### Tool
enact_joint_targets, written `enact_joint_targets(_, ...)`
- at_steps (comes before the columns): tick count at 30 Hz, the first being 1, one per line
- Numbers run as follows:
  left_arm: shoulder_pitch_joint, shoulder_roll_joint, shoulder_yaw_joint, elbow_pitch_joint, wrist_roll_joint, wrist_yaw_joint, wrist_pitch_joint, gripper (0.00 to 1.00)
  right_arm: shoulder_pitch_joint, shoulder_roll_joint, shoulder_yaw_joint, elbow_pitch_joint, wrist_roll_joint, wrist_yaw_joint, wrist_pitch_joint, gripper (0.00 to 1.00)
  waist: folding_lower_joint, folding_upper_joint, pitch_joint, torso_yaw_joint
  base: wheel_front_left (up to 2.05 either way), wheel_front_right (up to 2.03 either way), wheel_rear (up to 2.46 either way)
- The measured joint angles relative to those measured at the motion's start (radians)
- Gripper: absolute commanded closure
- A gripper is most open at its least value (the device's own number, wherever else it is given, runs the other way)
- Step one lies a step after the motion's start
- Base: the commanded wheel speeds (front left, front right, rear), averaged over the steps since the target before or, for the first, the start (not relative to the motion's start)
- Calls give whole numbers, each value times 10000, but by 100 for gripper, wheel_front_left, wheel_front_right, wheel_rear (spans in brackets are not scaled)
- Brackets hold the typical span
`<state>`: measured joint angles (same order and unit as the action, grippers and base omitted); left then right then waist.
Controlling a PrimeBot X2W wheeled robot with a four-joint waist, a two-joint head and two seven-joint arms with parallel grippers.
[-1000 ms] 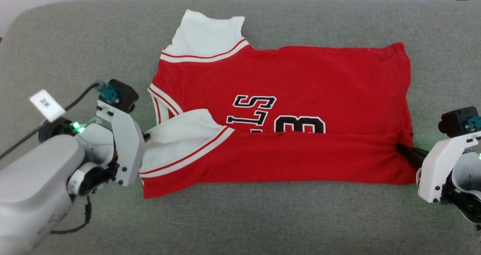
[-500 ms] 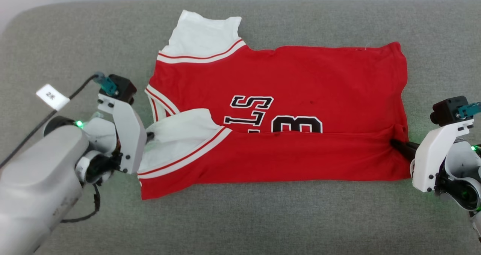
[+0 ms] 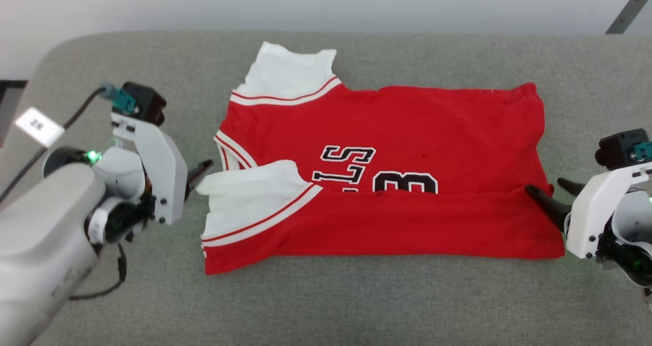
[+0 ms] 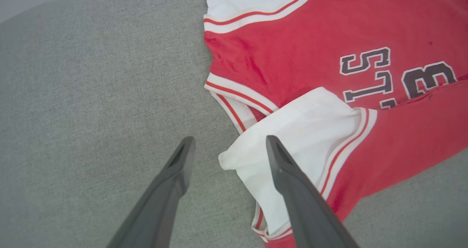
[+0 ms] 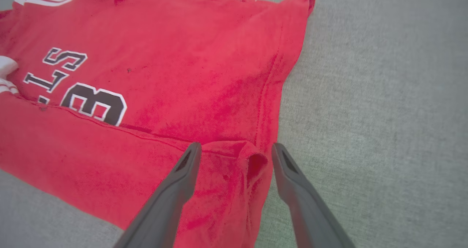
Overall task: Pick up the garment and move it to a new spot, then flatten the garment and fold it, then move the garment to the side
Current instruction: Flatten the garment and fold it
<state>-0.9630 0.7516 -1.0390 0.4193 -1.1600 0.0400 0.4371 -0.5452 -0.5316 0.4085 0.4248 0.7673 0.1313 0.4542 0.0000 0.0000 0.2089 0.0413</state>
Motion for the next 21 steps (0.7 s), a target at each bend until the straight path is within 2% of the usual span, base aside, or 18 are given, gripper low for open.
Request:
enact_joint_targets(6,844,667,46,-1668,-117,840,-150,0,436,10,-637,-750,-619,0,-1438,0,0,0,-357,80,0,0,0)
enact_joint_targets(14,2456,1576,-84,-3841,-495,2161,-320,0,1485,487,-1778,-1864,-1482,0,-2957,0,0,0,-496,-22,0,0,0)
enact_joint_targets(17,2917,1670,-176,-4105,-570,2418,-464,0,1864,700,-2243,-2387,-1806,0,-3413,0,0,0,-428,-85,0,0,0)
enact_joint_targets(21,3190,1712,-230,-4146,-654,2552,-548,0,2538,1058,-2894,-3001,-2171,0,-3570,0,0,0,-310,-174,0,0,0)
